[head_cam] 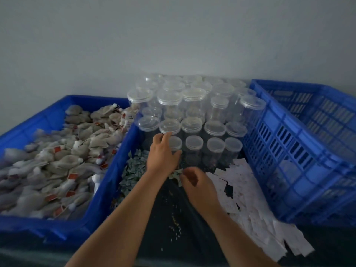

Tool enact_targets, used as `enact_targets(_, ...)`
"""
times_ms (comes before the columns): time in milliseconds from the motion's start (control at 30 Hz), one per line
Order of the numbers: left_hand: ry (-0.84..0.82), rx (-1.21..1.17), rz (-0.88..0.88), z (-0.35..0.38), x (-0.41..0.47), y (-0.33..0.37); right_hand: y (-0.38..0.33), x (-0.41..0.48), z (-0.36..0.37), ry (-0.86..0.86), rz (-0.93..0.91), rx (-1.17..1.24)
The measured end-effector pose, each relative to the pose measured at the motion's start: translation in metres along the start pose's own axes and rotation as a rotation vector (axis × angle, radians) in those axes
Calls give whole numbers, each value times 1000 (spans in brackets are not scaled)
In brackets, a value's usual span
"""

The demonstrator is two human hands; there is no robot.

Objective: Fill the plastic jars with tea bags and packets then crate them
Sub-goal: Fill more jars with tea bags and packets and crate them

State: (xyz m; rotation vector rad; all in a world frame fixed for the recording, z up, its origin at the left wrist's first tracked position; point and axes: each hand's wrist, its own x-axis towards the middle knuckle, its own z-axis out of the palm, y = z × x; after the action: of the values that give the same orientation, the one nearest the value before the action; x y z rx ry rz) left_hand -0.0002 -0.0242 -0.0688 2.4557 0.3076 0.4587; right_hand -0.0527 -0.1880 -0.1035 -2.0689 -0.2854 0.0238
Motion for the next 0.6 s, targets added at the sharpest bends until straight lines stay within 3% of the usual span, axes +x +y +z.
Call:
enact_targets(133, -9, 76, -16, 13, 19, 2, 15, -33, 20, 90, 59, 172)
enact_targets(300, 48, -11, -15, 5, 6, -6, 22, -46, 17, 222, -1, 292)
enact_targets(500, -259, 39, 94, -46, -54, 12, 17, -50, 23, 103, -108, 236)
enact_targets(600, -284, 124, 259, -63, -91, 19, 13, -54, 22, -3, -202, 344)
